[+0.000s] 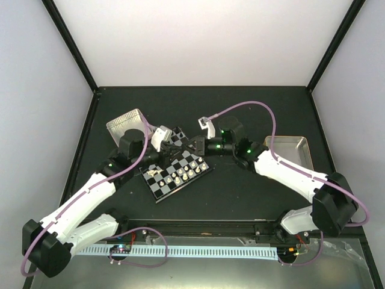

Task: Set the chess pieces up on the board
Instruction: Place the chess piece on the chessboard.

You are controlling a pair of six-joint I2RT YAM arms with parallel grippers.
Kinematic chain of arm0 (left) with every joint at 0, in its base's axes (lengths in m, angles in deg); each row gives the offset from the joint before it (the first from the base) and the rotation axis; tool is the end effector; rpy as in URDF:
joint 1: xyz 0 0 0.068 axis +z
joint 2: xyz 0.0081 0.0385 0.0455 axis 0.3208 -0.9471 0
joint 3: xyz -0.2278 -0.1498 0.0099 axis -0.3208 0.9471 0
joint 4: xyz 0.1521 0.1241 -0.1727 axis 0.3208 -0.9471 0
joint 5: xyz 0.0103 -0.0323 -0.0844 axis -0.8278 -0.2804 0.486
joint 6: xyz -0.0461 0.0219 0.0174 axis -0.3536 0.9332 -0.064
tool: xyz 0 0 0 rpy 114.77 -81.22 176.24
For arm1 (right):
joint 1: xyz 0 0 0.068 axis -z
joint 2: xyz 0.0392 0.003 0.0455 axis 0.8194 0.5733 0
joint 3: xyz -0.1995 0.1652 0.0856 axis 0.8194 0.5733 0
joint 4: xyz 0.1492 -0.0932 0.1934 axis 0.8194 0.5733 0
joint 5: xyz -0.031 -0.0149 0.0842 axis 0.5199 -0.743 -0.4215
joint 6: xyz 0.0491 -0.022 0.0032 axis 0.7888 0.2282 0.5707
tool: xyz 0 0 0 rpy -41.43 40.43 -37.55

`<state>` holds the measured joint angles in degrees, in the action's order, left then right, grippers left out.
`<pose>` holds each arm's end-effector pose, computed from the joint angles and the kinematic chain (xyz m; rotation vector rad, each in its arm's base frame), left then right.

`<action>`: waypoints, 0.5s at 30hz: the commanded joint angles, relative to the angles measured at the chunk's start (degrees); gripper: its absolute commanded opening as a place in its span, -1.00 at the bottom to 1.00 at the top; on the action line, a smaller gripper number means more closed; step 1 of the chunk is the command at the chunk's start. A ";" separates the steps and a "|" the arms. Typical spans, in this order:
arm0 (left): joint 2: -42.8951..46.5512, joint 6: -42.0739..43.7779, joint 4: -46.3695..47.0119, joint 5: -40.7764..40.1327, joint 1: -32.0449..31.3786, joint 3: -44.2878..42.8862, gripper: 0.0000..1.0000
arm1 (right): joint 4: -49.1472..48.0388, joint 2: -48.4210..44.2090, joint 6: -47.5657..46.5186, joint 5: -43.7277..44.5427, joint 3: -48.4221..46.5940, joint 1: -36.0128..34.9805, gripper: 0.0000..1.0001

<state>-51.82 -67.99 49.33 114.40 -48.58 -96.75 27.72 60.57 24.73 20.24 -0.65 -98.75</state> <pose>0.1757 -0.1207 0.2904 0.5982 2.0026 -0.9903 0.2165 0.2322 0.2898 -0.3621 2.2215 1.4740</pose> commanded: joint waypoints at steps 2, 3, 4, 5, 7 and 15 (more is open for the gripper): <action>1.39 0.71 2.47 1.54 -0.36 0.09 -0.72 | -2.84 1.02 1.98 -4.48 -1.34 0.31 -0.64; 1.53 0.65 2.48 1.47 -0.37 0.22 -0.72 | -3.16 1.02 2.17 -4.71 -1.34 0.23 -0.69; 1.74 0.62 2.56 1.52 -0.36 0.37 -0.72 | -3.65 1.10 2.42 -5.21 -1.27 0.22 -0.75; 1.89 0.55 2.62 1.52 -0.35 0.47 -0.71 | -4.09 1.23 2.63 -5.68 -1.30 0.29 -0.79; 2.38 0.38 2.63 1.54 -0.37 0.56 -0.68 | -4.59 1.37 2.83 -5.77 -1.26 0.26 -0.87; 8.95 -3.15 -5.79 -18.34 -0.31 0.89 0.20 | 0.10 -0.60 -3.97 6.49 -1.17 -0.14 -0.93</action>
<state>-47.65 -69.23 48.04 109.81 -48.80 -96.12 25.38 61.25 25.61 18.95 -0.83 -98.70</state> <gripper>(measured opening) 0.549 0.066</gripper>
